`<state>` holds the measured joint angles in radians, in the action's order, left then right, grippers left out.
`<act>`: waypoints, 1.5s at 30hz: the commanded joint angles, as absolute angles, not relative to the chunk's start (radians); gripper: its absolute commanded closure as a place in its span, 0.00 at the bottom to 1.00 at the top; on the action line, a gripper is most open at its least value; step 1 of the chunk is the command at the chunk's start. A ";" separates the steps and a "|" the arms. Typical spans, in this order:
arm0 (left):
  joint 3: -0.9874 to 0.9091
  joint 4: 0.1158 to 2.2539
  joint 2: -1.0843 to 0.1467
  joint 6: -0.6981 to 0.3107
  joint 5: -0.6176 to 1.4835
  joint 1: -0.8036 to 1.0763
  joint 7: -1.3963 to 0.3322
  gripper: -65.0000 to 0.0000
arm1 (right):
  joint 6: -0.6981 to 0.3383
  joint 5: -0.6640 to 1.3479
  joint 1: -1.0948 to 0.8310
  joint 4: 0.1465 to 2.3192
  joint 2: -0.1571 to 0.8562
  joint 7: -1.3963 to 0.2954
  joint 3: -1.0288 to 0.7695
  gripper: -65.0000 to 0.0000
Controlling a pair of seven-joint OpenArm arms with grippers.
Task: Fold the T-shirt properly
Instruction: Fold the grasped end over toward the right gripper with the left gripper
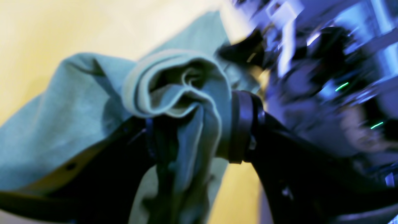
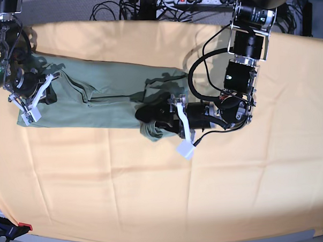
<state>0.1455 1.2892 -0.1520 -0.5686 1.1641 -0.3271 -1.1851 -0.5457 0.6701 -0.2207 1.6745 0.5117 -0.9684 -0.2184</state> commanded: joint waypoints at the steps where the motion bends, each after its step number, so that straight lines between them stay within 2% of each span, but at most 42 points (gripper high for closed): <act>1: 0.142 1.305 -0.153 -0.576 1.176 -0.353 -1.181 0.54 | -0.542 0.657 -0.219 1.680 0.527 -0.987 -0.223 1.00; 7: 0.142 1.306 -0.155 -0.546 1.110 -0.386 -1.207 0.54 | -0.542 0.657 -0.218 1.680 0.526 -0.987 -0.223 1.00; 9: 0.142 1.305 -0.155 -0.549 1.178 -0.395 -1.229 0.54 | -0.541 0.657 -0.218 1.680 0.526 -0.986 -0.223 1.00; 11: 0.142 1.305 -0.155 -0.595 1.211 -0.402 -1.233 0.54 | -0.542 0.657 -0.219 1.680 0.526 -0.987 -0.223 1.00; 15: 0.142 1.305 -0.155 -0.521 1.272 -0.419 -1.335 0.54 | -0.537 0.657 -0.218 1.680 0.527 -0.987 -0.223 1.00; 17: 0.142 1.305 -0.155 -0.566 1.284 -0.418 -1.336 0.54 | -0.538 0.657 -0.219 1.680 0.526 -0.987 -0.223 1.00; 19: 0.142 1.305 -0.155 -0.567 1.309 -0.422 -1.337 0.54 | -0.538 0.657 -0.218 1.680 0.526 -0.986 -0.223 1.00; 23: 0.121 1.305 -0.155 -0.601 1.484 -0.427 -1.365 0.54 | -0.538 0.657 -0.218 1.680 0.526 -0.979 -0.223 1.00; 25: 0.091 1.308 -0.155 -0.632 1.484 -0.437 -1.381 0.62 | -0.538 0.657 -0.218 1.680 0.527 -0.979 -0.223 1.00; 26: 0.072 1.307 -0.155 -0.638 1.484 -0.443 -1.381 0.71 | -0.538 0.657 -0.218 1.680 0.527 -0.979 -0.223 1.00; 28: 0.027 1.307 -0.155 -0.637 1.484 -0.455 -1.377 0.99 | -0.534 0.657 -0.219 1.680 0.527 -0.980 -0.223 1.00; 31: -0.053 1.307 -0.155 -0.638 1.480 -0.467 -1.379 1.00 | -0.535 0.657 -0.218 1.680 0.527 -0.982 -0.223 1.00; 36: -0.132 1.307 -0.171 -0.609 1.256 -0.455 -1.298 1.00 | -0.535 0.657 -0.218 1.680 0.526 -0.979 -0.223 1.00; 40: -0.076 1.307 -0.202 -0.599 1.226 -0.443 -1.289 1.00 | -0.535 0.657 -0.218 1.680 0.527 -0.979 -0.223 1.00; 45: 0.084 1.307 -0.205 -0.598 1.130 -0.444 -1.292 1.00 | -0.535 0.657 -0.218 1.680 0.526 -0.973 -0.223 1.00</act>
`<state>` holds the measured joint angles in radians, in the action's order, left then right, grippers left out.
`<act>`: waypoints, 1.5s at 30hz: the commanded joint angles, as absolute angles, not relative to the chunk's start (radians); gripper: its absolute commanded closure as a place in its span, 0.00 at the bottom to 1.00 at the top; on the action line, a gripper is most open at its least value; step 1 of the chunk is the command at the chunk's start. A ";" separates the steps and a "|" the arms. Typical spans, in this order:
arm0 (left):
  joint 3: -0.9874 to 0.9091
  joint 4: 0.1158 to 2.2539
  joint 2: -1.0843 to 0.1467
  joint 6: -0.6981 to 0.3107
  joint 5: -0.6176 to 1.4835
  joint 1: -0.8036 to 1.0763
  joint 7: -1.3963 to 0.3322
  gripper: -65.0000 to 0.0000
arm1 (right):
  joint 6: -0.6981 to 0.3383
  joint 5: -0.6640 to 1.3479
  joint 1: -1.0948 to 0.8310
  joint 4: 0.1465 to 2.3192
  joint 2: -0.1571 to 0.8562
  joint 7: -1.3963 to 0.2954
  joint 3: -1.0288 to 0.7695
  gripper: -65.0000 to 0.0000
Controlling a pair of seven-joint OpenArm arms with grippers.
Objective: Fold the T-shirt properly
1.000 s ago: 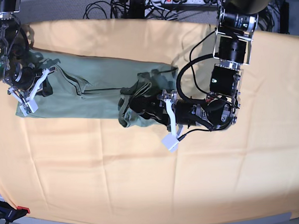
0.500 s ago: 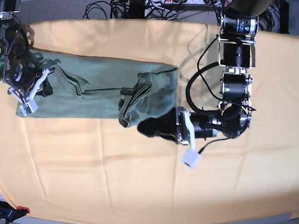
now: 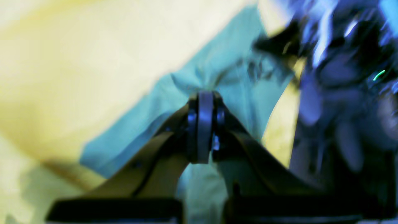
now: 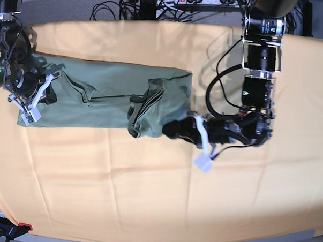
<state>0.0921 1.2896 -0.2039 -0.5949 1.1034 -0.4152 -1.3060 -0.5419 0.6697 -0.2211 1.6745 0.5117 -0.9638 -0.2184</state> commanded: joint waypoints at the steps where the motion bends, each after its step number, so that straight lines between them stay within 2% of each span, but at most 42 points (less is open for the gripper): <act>1: 0.118 1.307 -0.205 -0.597 1.093 -0.444 -1.282 1.00 | -0.535 0.657 -0.218 1.680 0.526 -0.969 -0.223 1.00; 3: 0.178 1.307 -0.204 -0.567 1.028 -0.444 -1.240 1.00 | -0.535 0.657 -0.218 1.680 0.526 -0.957 -0.223 1.00; 6: 0.248 1.307 -0.199 -0.550 1.050 -0.444 -1.168 1.00 | -0.535 0.657 -0.218 1.680 0.526 -0.953 -0.223 1.00; 11: 0.303 1.307 -0.155 -0.612 1.180 -0.443 -1.157 1.00 | -0.535 0.657 -0.218 1.680 0.526 -0.953 -0.223 1.00; 19: 0.305 1.305 -0.106 -0.666 1.124 -0.425 -1.160 1.00 | -0.536 0.657 -0.212 1.680 0.527 -0.952 -0.223 1.00; 22: 0.264 1.305 -0.107 -0.667 1.140 -0.442 -1.159 1.00 | -0.542 0.657 -0.190 1.680 0.528 -0.949 -0.224 1.00; 30: -0.012 1.305 -0.129 -0.667 1.187 -0.446 -1.186 1.00 | -0.561 0.657 -0.092 1.680 0.530 -0.938 -0.224 1.00; 31: -0.028 1.305 -0.138 -0.667 1.187 -0.445 -1.191 1.00 | -0.560 0.658 -0.074 1.680 0.530 -0.938 -0.224 0.94; 35: -0.043 1.305 -0.199 -0.666 1.187 -0.446 -1.194 1.00 | -0.522 0.657 -0.012 1.680 0.530 -0.937 -0.231 0.52; 36: -0.043 1.305 -0.215 -0.666 1.187 -0.446 -1.194 1.00 | -0.509 0.657 -0.001 1.680 0.530 -0.938 -0.237 0.47; 42: -0.043 1.305 -0.309 -0.666 1.187 -0.446 -1.193 1.00 | -0.405 0.658 -0.010 1.680 0.529 -0.950 -0.390 0.44; 45: -0.044 1.305 -0.352 -0.666 1.187 -0.446 -1.193 1.00 | -0.384 0.696 -0.057 1.680 0.529 -0.975 -0.507 0.44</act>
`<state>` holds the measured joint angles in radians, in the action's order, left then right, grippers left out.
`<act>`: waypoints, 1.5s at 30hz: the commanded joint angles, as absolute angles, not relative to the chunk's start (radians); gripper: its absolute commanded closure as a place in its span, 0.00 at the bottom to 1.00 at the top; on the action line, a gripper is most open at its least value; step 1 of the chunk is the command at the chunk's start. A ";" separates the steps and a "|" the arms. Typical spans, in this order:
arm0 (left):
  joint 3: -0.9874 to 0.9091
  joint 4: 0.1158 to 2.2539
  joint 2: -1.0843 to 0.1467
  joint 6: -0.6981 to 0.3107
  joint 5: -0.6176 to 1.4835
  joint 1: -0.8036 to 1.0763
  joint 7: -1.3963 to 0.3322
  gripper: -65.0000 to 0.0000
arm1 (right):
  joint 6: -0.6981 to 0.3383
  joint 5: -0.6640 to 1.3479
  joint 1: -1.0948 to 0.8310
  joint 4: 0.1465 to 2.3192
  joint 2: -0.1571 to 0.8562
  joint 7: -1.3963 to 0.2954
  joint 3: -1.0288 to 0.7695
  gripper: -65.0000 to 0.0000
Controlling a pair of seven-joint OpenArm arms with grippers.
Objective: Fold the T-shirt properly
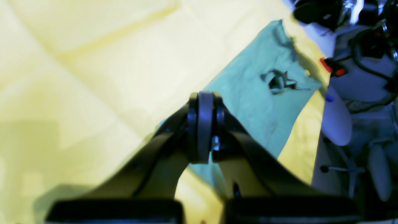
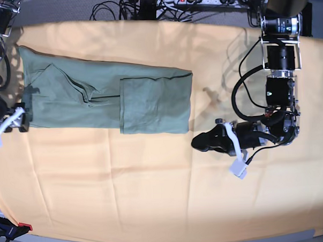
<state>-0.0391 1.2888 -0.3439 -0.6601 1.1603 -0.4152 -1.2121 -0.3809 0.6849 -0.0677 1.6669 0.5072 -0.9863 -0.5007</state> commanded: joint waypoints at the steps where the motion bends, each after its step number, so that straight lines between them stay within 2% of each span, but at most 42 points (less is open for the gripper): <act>1: -0.044 1.305 -0.368 -0.666 1.187 -0.446 -1.193 1.00 | -0.382 0.711 -0.078 1.679 0.527 -0.984 -0.547 0.44; 6: -0.044 1.305 -0.438 -0.666 1.188 -0.446 -1.182 1.00 | -0.383 0.775 -0.165 1.644 0.510 -1.027 -0.718 0.37; 14: -0.044 1.305 -0.474 -0.666 1.192 -0.446 -1.182 1.00 | -0.501 1.053 -0.185 1.406 0.511 -1.168 -0.813 0.37; 18: -0.044 1.305 -0.474 -0.666 1.221 -0.446 -1.182 1.00 | -0.564 1.153 -0.186 1.320 0.510 -1.244 -0.786 0.37; 24: -0.044 1.305 -0.474 -0.666 1.248 -0.446 -1.182 1.00 | -0.612 1.156 -0.186 1.306 0.510 -1.257 -0.651 0.37; 29: -0.044 1.305 -0.474 -0.666 1.247 -0.446 -1.182 1.00 | -0.672 1.245 -0.186 1.306 0.510 -1.376 -0.550 0.37; 33: -0.044 1.305 -0.474 -0.666 1.247 -0.446 -1.182 1.00 | -0.698 1.384 -0.185 1.307 0.511 -1.396 -0.515 0.37; 38: -0.044 1.305 -0.474 -0.666 1.247 -0.446 -1.175 1.00 | -0.698 1.439 -0.185 1.307 0.511 -1.396 -0.515 0.39; 40: -0.044 1.305 -0.474 -0.666 1.247 -0.447 -1.175 1.00 | -0.698 1.440 -0.185 1.307 0.512 -1.396 -0.515 0.45; 41: -0.044 1.305 -0.474 -0.666 1.247 -0.447 -1.175 1.00 | -0.698 1.440 -0.185 1.307 0.513 -1.396 -0.515 0.51; 43: -0.044 1.305 -0.474 -0.666 1.247 -0.447 -1.175 1.00 | -0.698 1.439 -0.182 1.307 0.516 -1.396 -0.517 0.72; 45: -0.044 1.305 -0.474 -0.666 1.247 -0.447 -1.175 1.00 | -0.698 1.439 -0.170 1.307 0.521 -1.396 -0.518 1.00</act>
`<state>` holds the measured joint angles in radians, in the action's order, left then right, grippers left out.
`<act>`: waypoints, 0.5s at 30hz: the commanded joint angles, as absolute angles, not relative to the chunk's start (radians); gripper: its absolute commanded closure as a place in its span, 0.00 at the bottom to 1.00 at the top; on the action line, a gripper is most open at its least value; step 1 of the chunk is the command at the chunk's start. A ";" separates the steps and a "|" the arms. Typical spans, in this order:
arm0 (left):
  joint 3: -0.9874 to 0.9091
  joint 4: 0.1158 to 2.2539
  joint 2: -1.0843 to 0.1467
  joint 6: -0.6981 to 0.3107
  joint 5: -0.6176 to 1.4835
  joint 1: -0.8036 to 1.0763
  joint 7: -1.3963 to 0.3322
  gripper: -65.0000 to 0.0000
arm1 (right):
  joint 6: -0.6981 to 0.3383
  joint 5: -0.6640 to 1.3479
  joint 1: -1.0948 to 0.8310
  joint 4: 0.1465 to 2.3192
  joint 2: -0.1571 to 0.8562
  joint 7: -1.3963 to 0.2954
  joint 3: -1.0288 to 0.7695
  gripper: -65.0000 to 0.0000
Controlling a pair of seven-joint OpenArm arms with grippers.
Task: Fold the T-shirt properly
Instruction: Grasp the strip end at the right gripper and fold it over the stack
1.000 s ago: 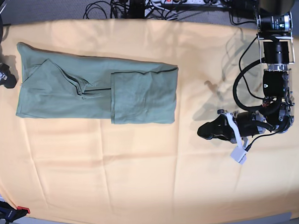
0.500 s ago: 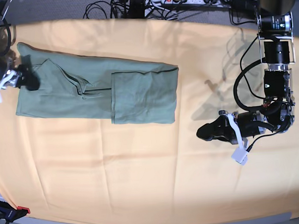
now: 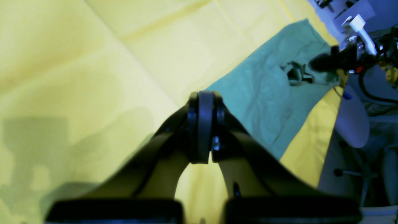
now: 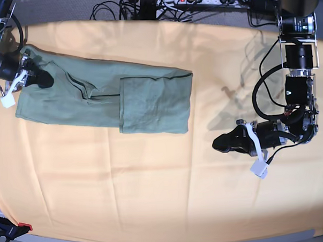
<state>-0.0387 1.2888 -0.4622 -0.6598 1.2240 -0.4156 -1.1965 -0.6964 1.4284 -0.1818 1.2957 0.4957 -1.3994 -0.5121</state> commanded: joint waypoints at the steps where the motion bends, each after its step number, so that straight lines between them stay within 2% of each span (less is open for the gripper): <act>1: -0.044 1.305 -0.474 -0.666 1.248 -0.447 -1.174 1.00 | -0.698 1.440 -0.167 1.307 0.524 -1.396 -0.518 1.00; 6: -0.044 1.305 -0.474 -0.666 1.247 -0.447 -1.175 1.00 | -0.698 1.381 -0.166 1.356 0.556 -1.383 -0.518 1.00; 13: -0.044 1.305 -0.474 -0.666 1.247 -0.446 -1.175 1.00 | -0.698 1.085 -0.167 1.554 0.566 -1.298 -0.525 1.00; 15: -0.044 1.305 -0.474 -0.666 1.247 -0.447 -1.174 1.00 | -0.659 0.979 -0.168 1.617 0.565 -1.260 -0.535 1.00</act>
<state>-0.0387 1.2888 -0.4625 -0.6601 1.2228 -0.4156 -1.1965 -0.6559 0.9684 -0.1783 1.6005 0.5385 -1.2739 -0.5198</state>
